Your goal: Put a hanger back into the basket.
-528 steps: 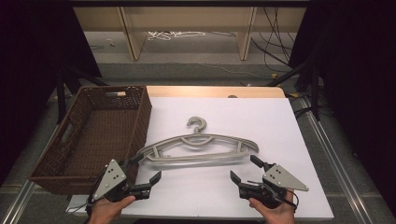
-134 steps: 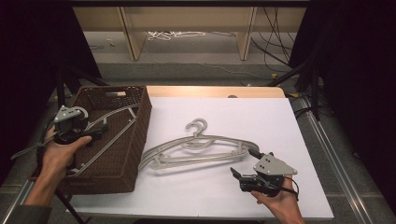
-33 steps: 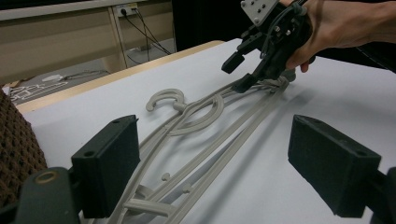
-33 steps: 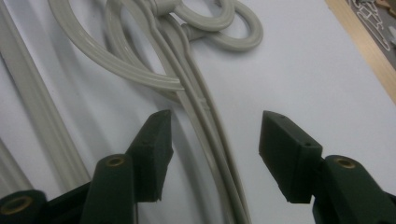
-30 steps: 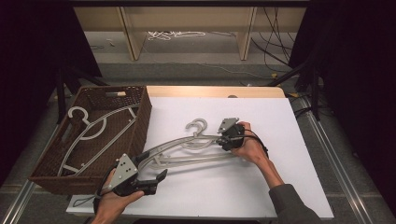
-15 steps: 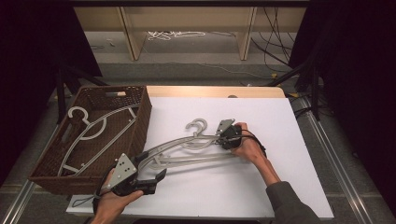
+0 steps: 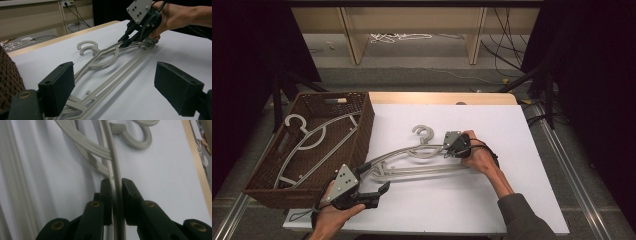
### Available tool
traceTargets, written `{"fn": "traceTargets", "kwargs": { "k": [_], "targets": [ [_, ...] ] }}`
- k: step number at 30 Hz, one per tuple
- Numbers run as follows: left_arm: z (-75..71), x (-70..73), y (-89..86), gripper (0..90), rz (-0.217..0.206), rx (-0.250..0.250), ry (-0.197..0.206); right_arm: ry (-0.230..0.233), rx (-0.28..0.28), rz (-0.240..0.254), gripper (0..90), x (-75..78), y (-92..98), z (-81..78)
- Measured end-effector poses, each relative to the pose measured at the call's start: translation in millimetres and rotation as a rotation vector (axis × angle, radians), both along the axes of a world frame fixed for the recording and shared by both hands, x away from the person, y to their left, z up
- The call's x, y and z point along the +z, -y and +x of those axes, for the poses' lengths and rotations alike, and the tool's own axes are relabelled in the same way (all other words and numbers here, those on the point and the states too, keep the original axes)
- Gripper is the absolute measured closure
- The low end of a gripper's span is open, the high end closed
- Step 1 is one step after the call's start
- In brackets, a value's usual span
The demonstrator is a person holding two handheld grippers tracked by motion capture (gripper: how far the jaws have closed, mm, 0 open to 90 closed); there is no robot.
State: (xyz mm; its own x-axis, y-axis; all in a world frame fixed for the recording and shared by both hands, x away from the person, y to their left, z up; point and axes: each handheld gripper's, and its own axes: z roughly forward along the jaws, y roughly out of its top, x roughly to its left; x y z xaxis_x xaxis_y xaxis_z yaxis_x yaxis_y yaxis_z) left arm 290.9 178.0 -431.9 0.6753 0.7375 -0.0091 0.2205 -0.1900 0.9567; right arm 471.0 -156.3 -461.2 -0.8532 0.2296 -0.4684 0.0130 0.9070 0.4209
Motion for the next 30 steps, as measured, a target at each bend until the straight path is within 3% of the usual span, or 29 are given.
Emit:
{"fn": "traceTargets", "kwargs": {
  "k": [7, 17, 20, 27, 29, 30],
  "targets": [
    [-0.1, -0.1, -0.9, 16.4, -0.001, 0.002, 0.001, 0.023, 0.048, -0.003, 82.0, 13.0, 3.7, -13.2],
    [2.7, 6.0, 2.8, 16.9, -0.007, -0.001, -0.007, 0.065, 0.093, 0.059, 82.1, 41.5, 16.9, -40.8],
    [4.6, 7.9, 5.8, 17.9, -0.013, -0.001, -0.029, 0.105, 0.128, 0.041, 82.2, 47.1, 22.2, -43.7],
    [13.2, 15.7, 19.2, 18.2, 0.008, -0.018, -0.074, 0.125, 0.137, 0.062, 82.2, 58.5, 34.9, -59.5],
    [16.5, 18.7, 24.0, 19.2, 0.0, -0.022, -0.075, 0.132, 0.136, 0.063, 82.2, 60.6, 37.5, -64.5],
    [18.6, 21.9, 27.2, 19.3, 0.016, -0.019, -0.071, 0.129, 0.141, 0.066, 82.2, 61.0, 38.2, -65.9]
  ]
}}
